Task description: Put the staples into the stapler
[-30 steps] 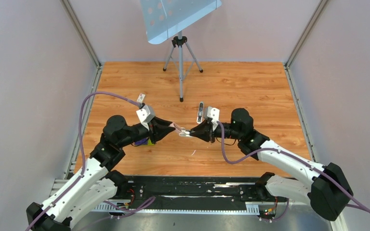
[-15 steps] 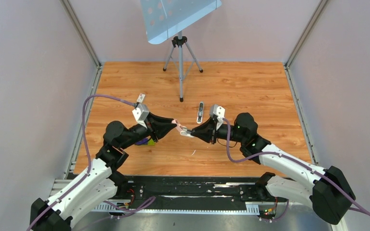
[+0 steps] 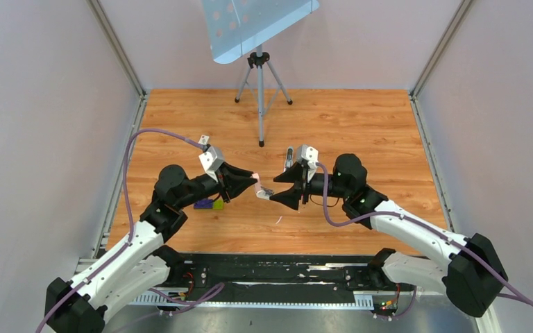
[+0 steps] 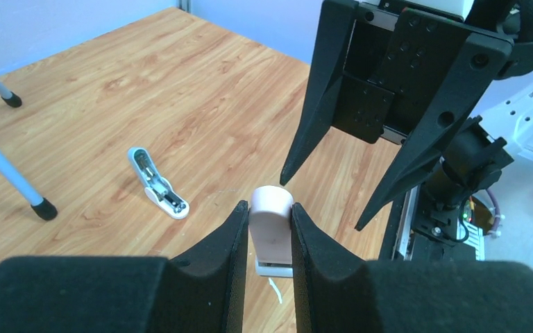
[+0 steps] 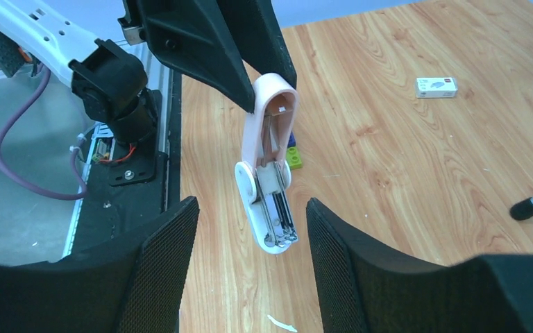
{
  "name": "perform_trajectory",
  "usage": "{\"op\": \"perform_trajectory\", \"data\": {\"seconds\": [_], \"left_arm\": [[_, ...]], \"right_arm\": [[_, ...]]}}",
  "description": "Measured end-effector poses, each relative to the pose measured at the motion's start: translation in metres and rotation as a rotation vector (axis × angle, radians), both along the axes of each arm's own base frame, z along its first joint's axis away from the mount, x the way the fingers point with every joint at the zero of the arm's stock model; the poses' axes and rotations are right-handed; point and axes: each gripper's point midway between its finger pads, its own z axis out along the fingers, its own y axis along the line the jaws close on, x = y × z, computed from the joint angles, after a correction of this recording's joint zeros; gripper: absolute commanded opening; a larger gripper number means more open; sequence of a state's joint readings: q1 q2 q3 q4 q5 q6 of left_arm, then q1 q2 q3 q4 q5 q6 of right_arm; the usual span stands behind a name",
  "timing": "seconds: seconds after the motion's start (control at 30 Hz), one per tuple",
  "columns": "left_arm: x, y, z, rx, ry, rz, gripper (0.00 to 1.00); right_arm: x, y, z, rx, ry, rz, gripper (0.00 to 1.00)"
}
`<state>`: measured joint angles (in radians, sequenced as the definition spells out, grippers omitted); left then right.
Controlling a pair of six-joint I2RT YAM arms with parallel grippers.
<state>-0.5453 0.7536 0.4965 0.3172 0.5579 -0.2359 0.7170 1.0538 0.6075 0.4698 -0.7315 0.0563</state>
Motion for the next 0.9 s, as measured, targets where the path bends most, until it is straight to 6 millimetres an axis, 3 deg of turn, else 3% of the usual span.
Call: {"op": "perform_trajectory", "data": {"seconds": [0.1, 0.23, 0.4, 0.6, 0.83, 0.9], "left_arm": [[0.000, -0.001, -0.001, 0.020, -0.008, -0.012, 0.00], [-0.004, -0.002, -0.002, 0.033, -0.023, -0.036, 0.00], [-0.008, -0.005, -0.003, 0.040, -0.028, -0.069, 0.00], [-0.010, -0.007, -0.007, 0.048, -0.025, -0.092, 0.00], [-0.011, -0.007, -0.006, 0.050, -0.033, -0.099, 0.00], [-0.013, -0.008, -0.006, 0.049, -0.034, -0.109, 0.00]], "right_arm": [[0.000, 0.005, 0.000, -0.004, 0.007, 0.030, 0.71], [-0.003, 0.011, -0.014, -0.033, 0.032, 0.083, 0.77], [0.001, 0.028, -0.011, -0.045, 0.023, 0.182, 0.75], [-0.001, 0.038, -0.010, -0.042, 0.027, 0.253, 0.66], [-0.007, 0.041, -0.015, -0.047, 0.041, 0.287, 0.40], [-0.007, 0.041, -0.015, -0.045, 0.045, 0.288, 0.36]]}}
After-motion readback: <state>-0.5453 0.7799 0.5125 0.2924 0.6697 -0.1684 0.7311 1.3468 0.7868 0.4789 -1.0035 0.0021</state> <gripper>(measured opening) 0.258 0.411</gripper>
